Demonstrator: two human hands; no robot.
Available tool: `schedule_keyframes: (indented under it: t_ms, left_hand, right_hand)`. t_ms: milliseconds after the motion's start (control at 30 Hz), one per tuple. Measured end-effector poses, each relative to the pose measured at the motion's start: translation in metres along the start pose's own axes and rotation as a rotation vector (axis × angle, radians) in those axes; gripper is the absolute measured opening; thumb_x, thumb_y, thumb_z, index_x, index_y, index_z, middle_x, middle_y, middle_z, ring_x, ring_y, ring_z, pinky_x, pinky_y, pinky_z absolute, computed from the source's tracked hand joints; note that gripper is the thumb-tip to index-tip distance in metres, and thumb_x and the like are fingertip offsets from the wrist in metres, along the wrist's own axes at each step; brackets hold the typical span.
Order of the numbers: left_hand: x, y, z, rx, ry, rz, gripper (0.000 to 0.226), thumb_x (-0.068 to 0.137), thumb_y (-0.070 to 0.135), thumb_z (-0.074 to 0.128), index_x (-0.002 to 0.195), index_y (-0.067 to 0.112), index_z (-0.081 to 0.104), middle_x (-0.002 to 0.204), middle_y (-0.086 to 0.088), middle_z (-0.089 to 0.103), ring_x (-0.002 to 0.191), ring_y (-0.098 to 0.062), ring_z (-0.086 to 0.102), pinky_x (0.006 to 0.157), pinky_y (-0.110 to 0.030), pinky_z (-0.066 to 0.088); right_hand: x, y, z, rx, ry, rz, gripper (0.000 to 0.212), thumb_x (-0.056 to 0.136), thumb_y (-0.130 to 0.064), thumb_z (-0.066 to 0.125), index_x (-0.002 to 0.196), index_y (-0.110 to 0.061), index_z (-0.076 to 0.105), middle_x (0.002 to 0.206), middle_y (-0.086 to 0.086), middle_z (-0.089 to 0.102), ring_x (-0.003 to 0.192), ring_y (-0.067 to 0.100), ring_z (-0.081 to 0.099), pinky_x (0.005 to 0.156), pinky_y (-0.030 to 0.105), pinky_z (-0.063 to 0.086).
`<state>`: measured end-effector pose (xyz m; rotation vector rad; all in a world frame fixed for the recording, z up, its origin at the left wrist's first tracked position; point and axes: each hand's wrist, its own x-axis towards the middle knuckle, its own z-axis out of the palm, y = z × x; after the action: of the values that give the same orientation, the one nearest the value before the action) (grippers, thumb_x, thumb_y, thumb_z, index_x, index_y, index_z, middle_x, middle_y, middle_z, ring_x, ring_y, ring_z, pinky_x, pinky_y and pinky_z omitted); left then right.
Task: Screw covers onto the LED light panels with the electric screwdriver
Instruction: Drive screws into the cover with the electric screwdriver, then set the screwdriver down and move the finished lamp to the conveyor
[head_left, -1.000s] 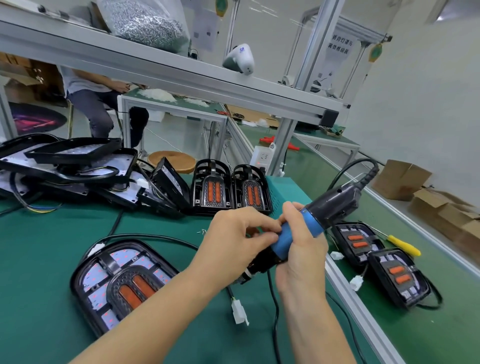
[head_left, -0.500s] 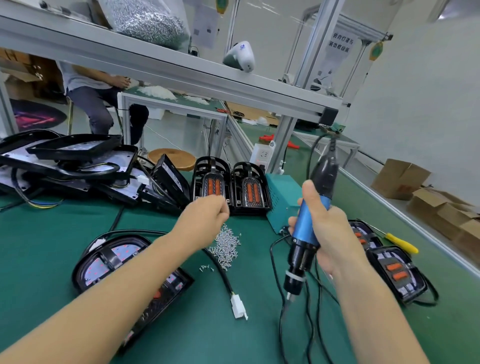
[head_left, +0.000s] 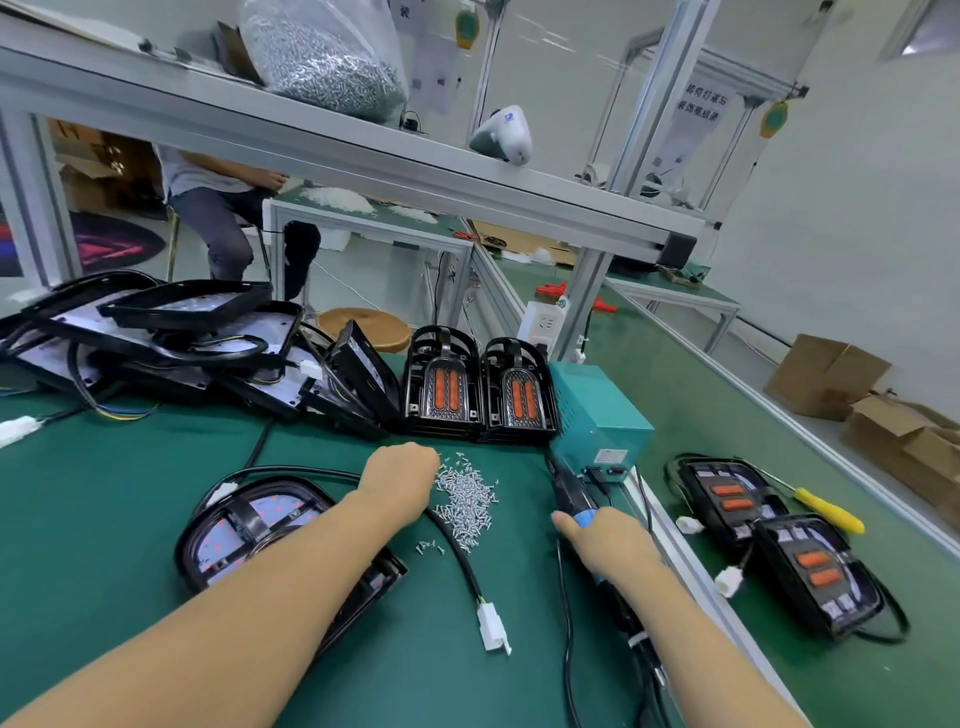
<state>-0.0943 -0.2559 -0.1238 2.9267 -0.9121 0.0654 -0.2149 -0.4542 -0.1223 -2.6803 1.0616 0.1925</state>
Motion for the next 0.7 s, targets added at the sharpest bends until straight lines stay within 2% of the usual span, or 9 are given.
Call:
schedule_keyframes:
  t_ms: [67, 133, 233, 333, 433, 467, 533, 600, 700]
  left_hand:
    - [0.001, 0.0, 0.0, 0.007, -0.016, 0.005, 0.03, 0.081, -0.006, 0.049, 0.063, 0.015, 0.038, 0.099, -0.013, 0.068, 0.093, -0.031, 0.064, 0.067, -0.033, 0.041]
    - [0.002, 0.0, -0.003, 0.012, -0.038, 0.006, 0.023, 0.081, -0.006, 0.05, 0.077, 0.017, 0.05, 0.102, -0.01, 0.068, 0.094, -0.03, 0.064, 0.069, -0.032, 0.042]
    - [0.003, -0.003, -0.003, 0.005, -0.066, 0.013, 0.022, 0.083, -0.005, 0.049, 0.081, 0.016, 0.057, 0.106, -0.01, 0.068, 0.097, -0.03, 0.063, 0.072, -0.034, 0.046]
    - [0.003, -0.009, -0.01, -0.101, -0.046, 0.008, 0.026, 0.089, -0.001, 0.05, 0.089, 0.022, 0.063, 0.102, -0.005, 0.067, 0.085, -0.026, 0.059, 0.074, -0.032, 0.047]
    - [-0.006, -0.021, -0.033, -0.274, 0.092, -0.001, 0.024, 0.092, 0.008, 0.05, 0.084, 0.022, 0.067, 0.095, -0.001, 0.065, 0.093, -0.026, 0.063, 0.08, -0.035, 0.053]
    - [-0.012, -0.028, -0.042, -0.326, 0.171, -0.01, 0.022, 0.092, 0.012, 0.05, 0.078, 0.023, 0.064, 0.091, -0.001, 0.064, 0.094, -0.025, 0.063, 0.079, -0.036, 0.053]
    - [-0.03, -0.043, -0.056, -0.467, 0.347, -0.066, 0.019, 0.091, 0.018, 0.054, 0.079, 0.02, 0.068, 0.088, 0.002, 0.064, 0.086, -0.021, 0.061, 0.077, -0.034, 0.05]
    - [-0.054, -0.061, -0.064, -0.614, 0.502, -0.142, 0.014, 0.089, 0.018, 0.06, 0.084, 0.022, 0.072, 0.081, 0.012, 0.062, 0.076, -0.011, 0.057, 0.073, -0.029, 0.045]
    - [-0.098, -0.084, -0.06, -0.784, 0.627, -0.292, 0.01, 0.087, 0.017, 0.062, 0.088, 0.025, 0.068, 0.083, 0.018, 0.06, 0.076, 0.004, 0.055, 0.068, -0.013, 0.036]
  right_hand:
    - [0.001, -0.003, 0.003, -0.099, 0.035, 0.002, 0.054, 0.096, -0.063, 0.036, 0.093, -0.016, 0.062, 0.085, 0.004, 0.057, 0.082, 0.024, 0.053, 0.065, 0.026, 0.037]
    - [-0.001, -0.005, 0.003, -0.214, 0.06, -0.017, 0.054, 0.097, -0.063, 0.032, 0.098, -0.021, 0.065, 0.087, 0.001, 0.057, 0.082, 0.023, 0.054, 0.058, 0.024, 0.034]
    - [-0.002, -0.006, 0.006, -0.279, 0.075, -0.029, 0.052, 0.097, -0.063, 0.032, 0.084, -0.021, 0.059, 0.081, -0.002, 0.054, 0.079, 0.022, 0.054, 0.054, 0.023, 0.031]
    - [-0.004, -0.005, 0.004, -0.253, 0.098, 0.013, 0.055, 0.094, -0.067, 0.034, 0.075, -0.019, 0.05, 0.078, -0.003, 0.053, 0.082, 0.023, 0.056, 0.057, 0.024, 0.035]
    - [-0.012, -0.006, -0.002, -0.291, 0.277, -0.034, 0.058, 0.093, -0.068, 0.037, 0.108, -0.016, 0.058, 0.113, 0.004, 0.059, 0.11, 0.024, 0.055, 0.078, 0.032, 0.045]
    - [-0.017, -0.008, -0.003, -0.304, 0.365, -0.099, 0.057, 0.093, -0.065, 0.039, 0.114, -0.015, 0.057, 0.119, 0.005, 0.056, 0.113, 0.024, 0.053, 0.084, 0.033, 0.044]
    - [-0.03, -0.016, 0.001, -0.153, 0.444, -0.27, 0.044, 0.094, -0.056, 0.046, 0.112, -0.018, 0.059, 0.113, 0.002, 0.055, 0.107, 0.023, 0.053, 0.08, 0.032, 0.041]
    - [-0.047, -0.028, 0.013, 0.039, 0.342, -0.395, 0.033, 0.093, -0.051, 0.052, 0.106, -0.023, 0.063, 0.104, -0.004, 0.054, 0.1, 0.02, 0.056, 0.076, 0.03, 0.039]
    - [-0.067, -0.047, 0.039, 0.058, 0.185, -0.479, 0.025, 0.092, -0.051, 0.054, 0.096, -0.027, 0.062, 0.094, -0.009, 0.049, 0.096, 0.016, 0.058, 0.074, 0.028, 0.038]
